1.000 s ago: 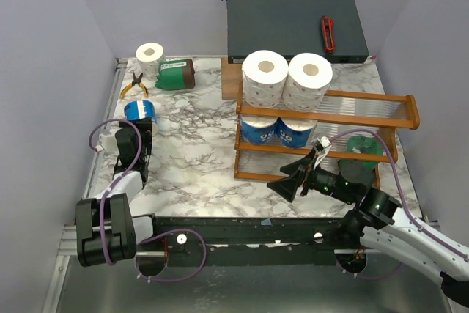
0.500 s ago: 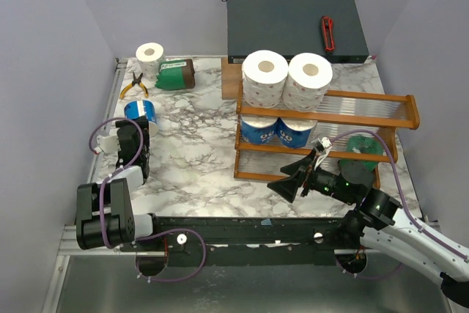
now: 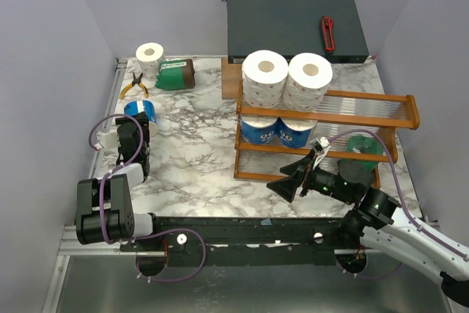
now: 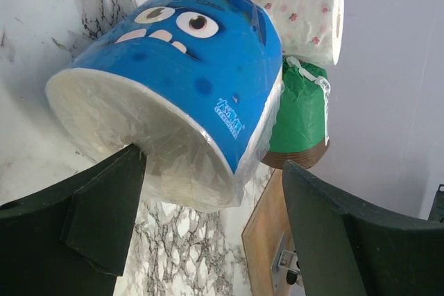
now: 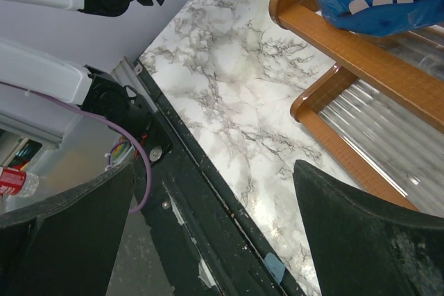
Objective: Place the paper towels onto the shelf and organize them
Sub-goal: Pick up the paper towel from the corner of the board.
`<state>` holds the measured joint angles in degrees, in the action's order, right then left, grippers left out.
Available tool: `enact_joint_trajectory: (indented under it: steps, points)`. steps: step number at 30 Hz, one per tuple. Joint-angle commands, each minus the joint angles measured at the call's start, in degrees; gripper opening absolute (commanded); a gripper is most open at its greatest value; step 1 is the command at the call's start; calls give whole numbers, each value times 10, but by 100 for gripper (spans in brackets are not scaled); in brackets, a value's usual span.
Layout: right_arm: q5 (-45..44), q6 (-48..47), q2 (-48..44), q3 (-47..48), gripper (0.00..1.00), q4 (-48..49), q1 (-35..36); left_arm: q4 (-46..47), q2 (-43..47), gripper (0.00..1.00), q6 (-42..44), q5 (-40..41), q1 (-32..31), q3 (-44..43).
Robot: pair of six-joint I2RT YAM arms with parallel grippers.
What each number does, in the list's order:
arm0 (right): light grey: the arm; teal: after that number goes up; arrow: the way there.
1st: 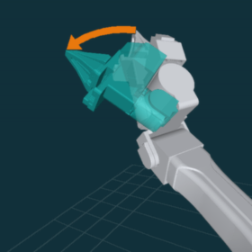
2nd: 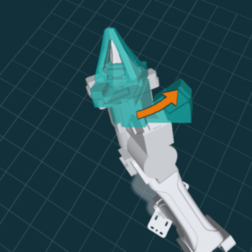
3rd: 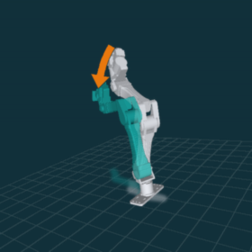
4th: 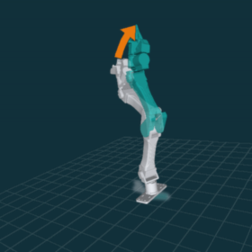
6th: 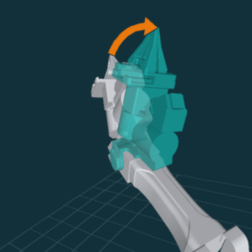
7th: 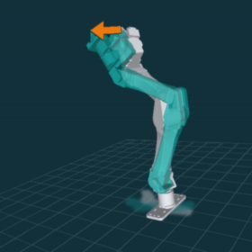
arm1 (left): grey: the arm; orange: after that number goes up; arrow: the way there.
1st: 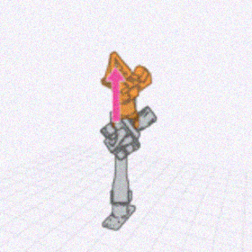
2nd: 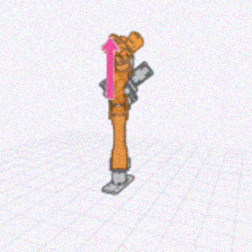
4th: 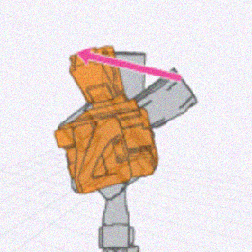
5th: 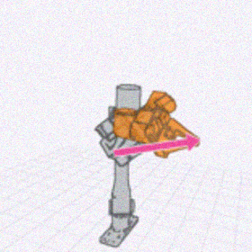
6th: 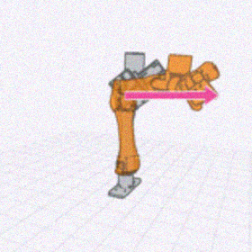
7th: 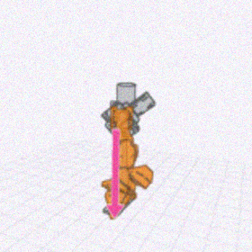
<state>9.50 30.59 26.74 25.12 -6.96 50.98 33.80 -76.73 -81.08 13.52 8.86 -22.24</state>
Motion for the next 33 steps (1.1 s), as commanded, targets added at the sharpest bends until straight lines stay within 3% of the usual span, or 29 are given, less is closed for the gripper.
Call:
enact_joint_trajectory:
  steps: [1,14,25,29,33]
  points:
    - [7,0,2,-6,99,7,1,25,-3,78,2,16,-2,-22]
    - [-1,4,1,-5,99,-2,1,68,-91,69,10,3,2,-71]
    - [-9,7,10,-4,99,-7,1,153,-152,38,18,-39,16,-68]
    - [-10,8,11,-4,99,-7,1,168,-149,23,18,-46,22,-59]
    - [-9,8,10,-3,99,-5,1,170,-118,15,16,-49,26,-43]
